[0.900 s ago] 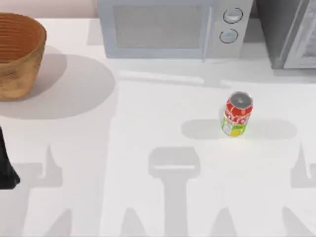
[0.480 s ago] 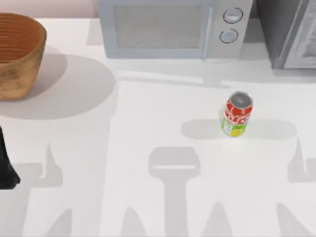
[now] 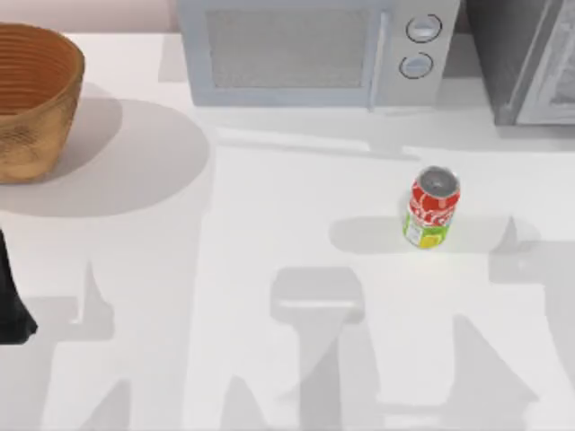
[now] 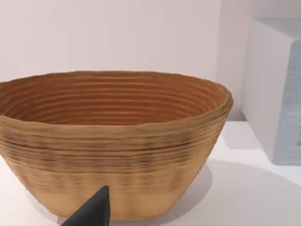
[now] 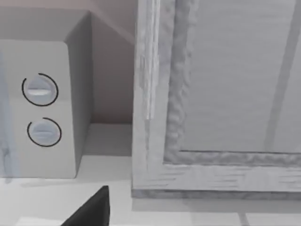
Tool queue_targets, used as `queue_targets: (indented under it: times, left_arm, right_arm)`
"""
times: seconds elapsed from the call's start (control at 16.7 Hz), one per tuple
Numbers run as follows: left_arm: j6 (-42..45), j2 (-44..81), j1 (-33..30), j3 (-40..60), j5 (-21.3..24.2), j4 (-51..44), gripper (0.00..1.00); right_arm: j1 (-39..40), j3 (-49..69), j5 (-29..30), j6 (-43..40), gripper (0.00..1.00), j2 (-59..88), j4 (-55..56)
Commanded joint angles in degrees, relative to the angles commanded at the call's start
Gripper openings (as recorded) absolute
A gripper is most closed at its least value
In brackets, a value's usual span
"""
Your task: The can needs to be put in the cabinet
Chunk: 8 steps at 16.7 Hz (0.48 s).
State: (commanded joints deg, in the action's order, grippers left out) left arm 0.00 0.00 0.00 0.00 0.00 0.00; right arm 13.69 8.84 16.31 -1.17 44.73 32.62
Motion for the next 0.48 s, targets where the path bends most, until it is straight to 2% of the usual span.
queue_targets:
  times: [0.48]
  left_arm:
    - [0.0, 0.0, 0.0, 0.0, 0.0, 0.0, 1.0]
  right_arm:
    - [14.64, 9.11, 15.19, 2.31, 1.0, 45.59, 33.41]
